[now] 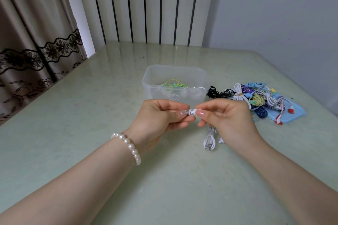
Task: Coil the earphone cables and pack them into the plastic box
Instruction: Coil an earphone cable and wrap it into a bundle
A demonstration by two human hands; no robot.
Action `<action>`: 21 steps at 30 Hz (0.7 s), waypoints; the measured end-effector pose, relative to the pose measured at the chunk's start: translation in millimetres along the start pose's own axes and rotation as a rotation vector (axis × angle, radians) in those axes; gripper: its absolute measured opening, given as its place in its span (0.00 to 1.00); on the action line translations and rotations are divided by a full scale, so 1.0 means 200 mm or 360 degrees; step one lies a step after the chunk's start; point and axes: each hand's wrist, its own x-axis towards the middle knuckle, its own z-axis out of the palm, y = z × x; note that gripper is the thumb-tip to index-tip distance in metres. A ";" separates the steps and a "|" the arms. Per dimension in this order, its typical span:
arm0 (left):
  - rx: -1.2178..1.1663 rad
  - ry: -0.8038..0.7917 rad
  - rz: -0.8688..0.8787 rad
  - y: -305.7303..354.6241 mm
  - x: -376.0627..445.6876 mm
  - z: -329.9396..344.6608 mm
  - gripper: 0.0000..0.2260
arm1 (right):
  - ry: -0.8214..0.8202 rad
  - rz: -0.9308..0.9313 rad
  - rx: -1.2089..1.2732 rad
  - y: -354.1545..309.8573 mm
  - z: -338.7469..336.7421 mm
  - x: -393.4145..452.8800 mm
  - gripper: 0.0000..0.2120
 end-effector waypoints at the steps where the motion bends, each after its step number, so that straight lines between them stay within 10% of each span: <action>1: 0.0000 -0.0007 0.0000 0.00 0.00 0.00 0.06 | 0.0003 0.0005 -0.0011 0.00 0.00 0.00 0.06; 21: -0.0081 -0.0076 -0.0079 0.00 -0.01 0.02 0.06 | 0.0177 -0.0076 -0.0150 0.03 0.02 -0.02 0.09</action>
